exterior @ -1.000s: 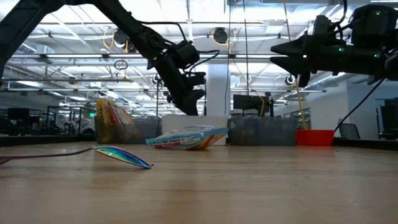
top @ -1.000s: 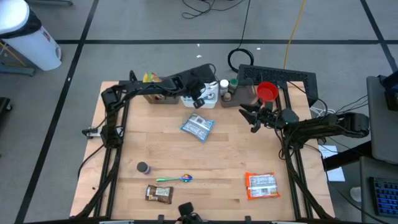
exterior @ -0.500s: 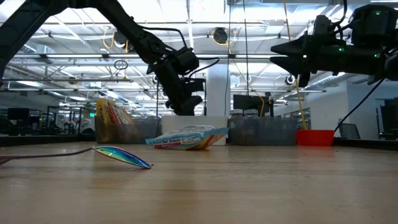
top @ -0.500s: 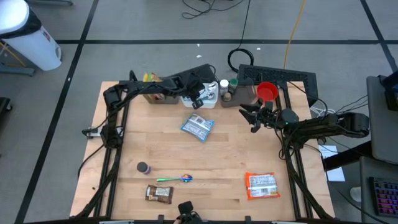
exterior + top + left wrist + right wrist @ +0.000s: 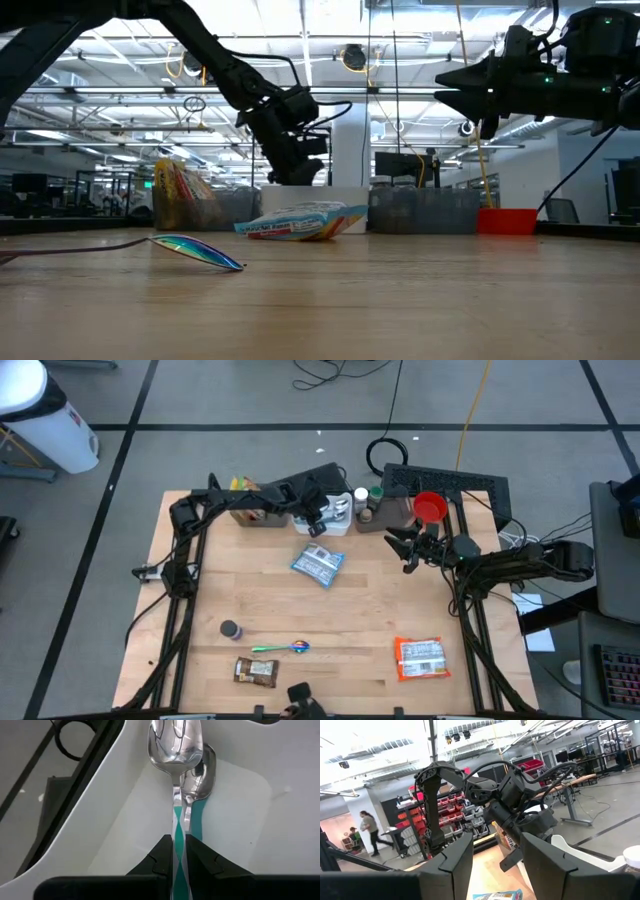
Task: Pick & Place Food Item
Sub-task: Put the white and blue spoon into the white bin
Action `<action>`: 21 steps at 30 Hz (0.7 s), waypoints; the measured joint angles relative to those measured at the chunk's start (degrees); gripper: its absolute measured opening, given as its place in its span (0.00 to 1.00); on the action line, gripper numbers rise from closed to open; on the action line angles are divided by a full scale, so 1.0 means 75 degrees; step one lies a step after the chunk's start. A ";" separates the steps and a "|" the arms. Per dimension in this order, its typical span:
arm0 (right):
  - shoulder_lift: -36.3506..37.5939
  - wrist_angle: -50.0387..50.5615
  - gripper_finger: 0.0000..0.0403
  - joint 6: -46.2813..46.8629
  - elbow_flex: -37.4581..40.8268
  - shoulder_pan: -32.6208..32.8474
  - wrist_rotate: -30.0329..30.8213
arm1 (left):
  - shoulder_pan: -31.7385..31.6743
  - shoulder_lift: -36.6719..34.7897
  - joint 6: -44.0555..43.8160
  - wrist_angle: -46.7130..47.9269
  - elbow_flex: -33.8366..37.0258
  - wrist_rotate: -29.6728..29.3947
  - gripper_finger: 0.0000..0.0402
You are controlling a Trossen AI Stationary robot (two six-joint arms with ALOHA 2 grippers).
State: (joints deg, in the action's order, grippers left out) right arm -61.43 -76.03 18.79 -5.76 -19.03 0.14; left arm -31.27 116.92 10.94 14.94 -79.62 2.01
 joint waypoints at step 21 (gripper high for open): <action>0.0000 0.0000 0.39 -0.0061 0.0000 -0.0009 0.0211 | -0.0282 0.0157 0.0094 0.1599 -0.0734 0.0776 0.09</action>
State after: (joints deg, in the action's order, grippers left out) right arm -61.43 -76.03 18.33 -5.76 -19.09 1.72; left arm -33.39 118.10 11.64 26.93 -85.12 7.83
